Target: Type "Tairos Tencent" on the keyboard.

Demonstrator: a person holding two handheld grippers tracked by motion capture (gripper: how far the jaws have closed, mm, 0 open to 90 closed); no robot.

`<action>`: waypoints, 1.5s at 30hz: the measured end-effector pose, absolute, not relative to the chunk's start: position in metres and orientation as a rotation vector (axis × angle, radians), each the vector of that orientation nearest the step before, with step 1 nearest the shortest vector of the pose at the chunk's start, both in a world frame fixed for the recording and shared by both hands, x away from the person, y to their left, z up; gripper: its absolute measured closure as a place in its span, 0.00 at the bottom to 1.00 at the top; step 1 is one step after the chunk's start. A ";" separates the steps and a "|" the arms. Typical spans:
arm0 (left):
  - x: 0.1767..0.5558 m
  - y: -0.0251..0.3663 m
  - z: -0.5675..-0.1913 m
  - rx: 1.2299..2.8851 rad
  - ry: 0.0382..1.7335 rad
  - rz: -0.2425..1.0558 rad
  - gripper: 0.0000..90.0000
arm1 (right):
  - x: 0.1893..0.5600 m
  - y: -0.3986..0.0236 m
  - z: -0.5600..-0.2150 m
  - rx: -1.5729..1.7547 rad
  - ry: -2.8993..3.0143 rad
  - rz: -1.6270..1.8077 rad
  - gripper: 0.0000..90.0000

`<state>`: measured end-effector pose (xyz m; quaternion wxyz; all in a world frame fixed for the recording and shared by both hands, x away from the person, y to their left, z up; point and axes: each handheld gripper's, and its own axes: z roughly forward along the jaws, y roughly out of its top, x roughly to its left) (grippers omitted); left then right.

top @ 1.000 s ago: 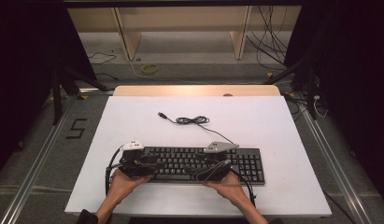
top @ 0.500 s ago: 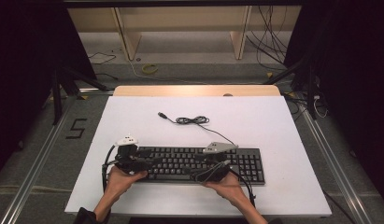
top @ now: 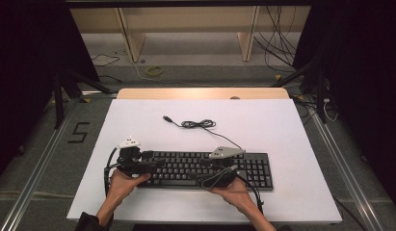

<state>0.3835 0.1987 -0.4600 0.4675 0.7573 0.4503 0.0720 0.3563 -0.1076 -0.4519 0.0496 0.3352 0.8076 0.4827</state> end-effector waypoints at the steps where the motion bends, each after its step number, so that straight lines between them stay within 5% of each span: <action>1: 0.384 0.199 -0.460 1.860 1.106 0.176 0.34 | 0.356 -0.108 -0.452 1.022 2.461 1.471 0.36; 14: 0.392 0.201 -0.460 1.872 1.141 0.194 0.48 | 0.355 -0.107 -0.452 1.019 2.464 1.479 0.36; 32: 0.393 0.191 -0.465 2.011 1.082 0.203 0.96 | 0.355 -0.106 -0.451 1.017 2.466 1.475 0.36; 45: 0.396 0.181 -0.470 2.062 1.069 0.178 0.99 | 0.355 -0.106 -0.452 1.016 2.469 1.472 0.36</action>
